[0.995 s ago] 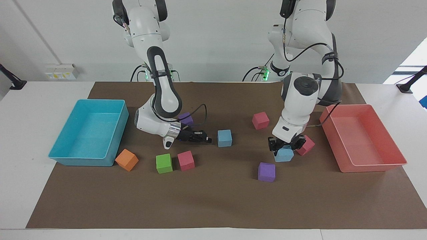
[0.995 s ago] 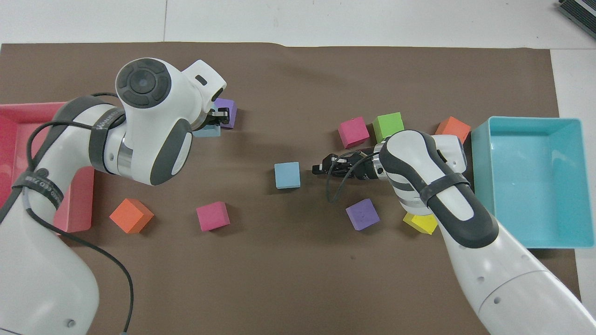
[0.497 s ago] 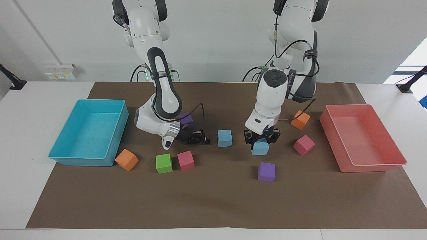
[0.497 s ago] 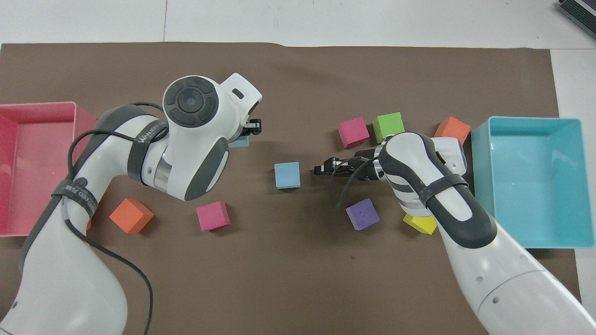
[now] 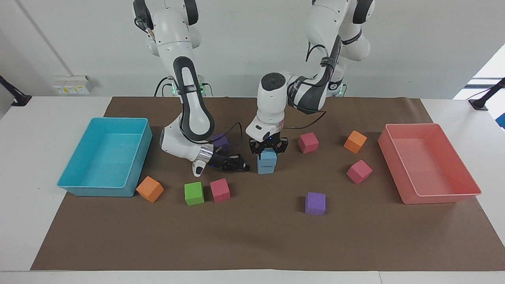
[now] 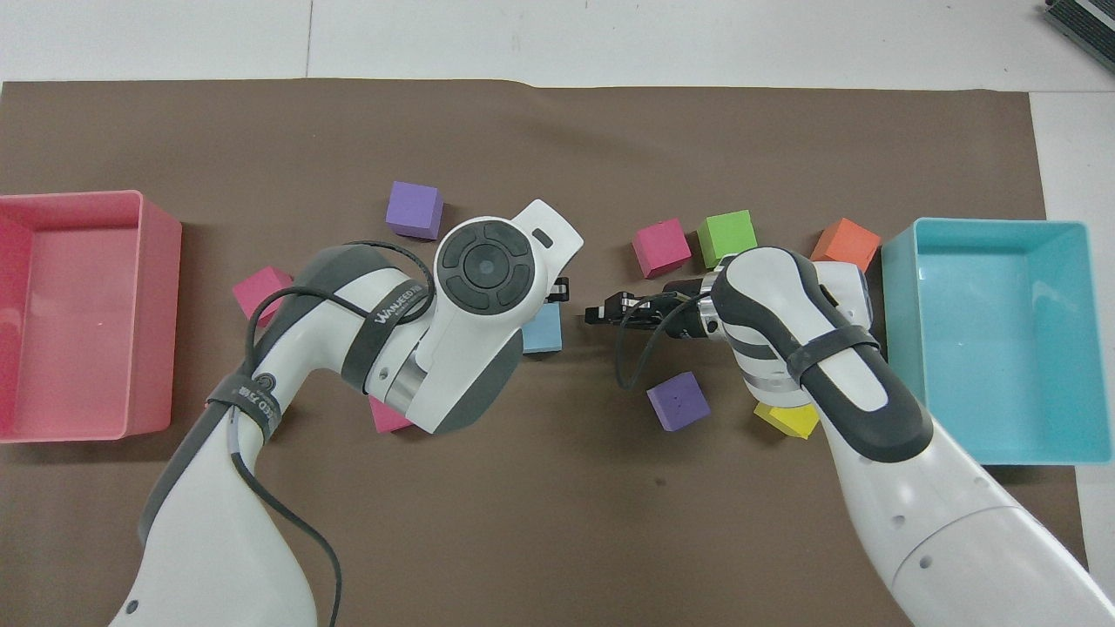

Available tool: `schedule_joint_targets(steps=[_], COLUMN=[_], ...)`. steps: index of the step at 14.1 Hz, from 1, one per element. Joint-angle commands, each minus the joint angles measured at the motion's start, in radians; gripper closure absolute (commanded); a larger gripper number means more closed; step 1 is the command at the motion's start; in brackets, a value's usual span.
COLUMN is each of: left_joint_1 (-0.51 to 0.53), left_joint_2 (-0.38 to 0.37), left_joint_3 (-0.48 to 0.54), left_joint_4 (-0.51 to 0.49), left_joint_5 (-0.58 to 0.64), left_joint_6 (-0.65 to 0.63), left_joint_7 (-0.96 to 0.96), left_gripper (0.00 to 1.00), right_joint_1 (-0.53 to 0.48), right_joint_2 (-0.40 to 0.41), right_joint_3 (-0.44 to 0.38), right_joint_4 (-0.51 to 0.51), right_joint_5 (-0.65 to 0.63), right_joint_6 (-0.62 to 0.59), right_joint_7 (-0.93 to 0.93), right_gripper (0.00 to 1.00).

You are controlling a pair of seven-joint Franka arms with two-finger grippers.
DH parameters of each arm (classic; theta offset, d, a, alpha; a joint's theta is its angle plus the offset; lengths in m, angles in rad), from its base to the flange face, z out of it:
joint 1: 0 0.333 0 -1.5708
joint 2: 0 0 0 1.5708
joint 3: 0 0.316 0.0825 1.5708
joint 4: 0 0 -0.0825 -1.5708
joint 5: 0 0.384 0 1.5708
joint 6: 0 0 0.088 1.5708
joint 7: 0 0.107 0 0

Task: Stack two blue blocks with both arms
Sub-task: 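Lift the blue cube with the left gripper toward the center cube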

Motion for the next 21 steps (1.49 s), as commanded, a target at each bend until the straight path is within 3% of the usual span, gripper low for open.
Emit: schedule_joint_targets(steps=[1,21], left_joint_1=[-0.015,-0.014], left_joint_2=[-0.045,-0.050], left_joint_3=[0.019,0.019], left_joint_4=[-0.068,-0.088], left_joint_5=[0.000,-0.001], left_joint_6=[0.040,0.072], left_joint_7=[-0.017,-0.016], left_gripper=[0.62,0.55], right_joint_1=[0.000,0.000], right_joint_2=[-0.012,-0.012], right_joint_3=[0.006,0.006], right_joint_4=[-0.014,-0.014], right_joint_5=[0.028,0.028], right_joint_6=[0.009,0.014], right_joint_7=[-0.009,-0.005], right_gripper=[1.00,1.00])
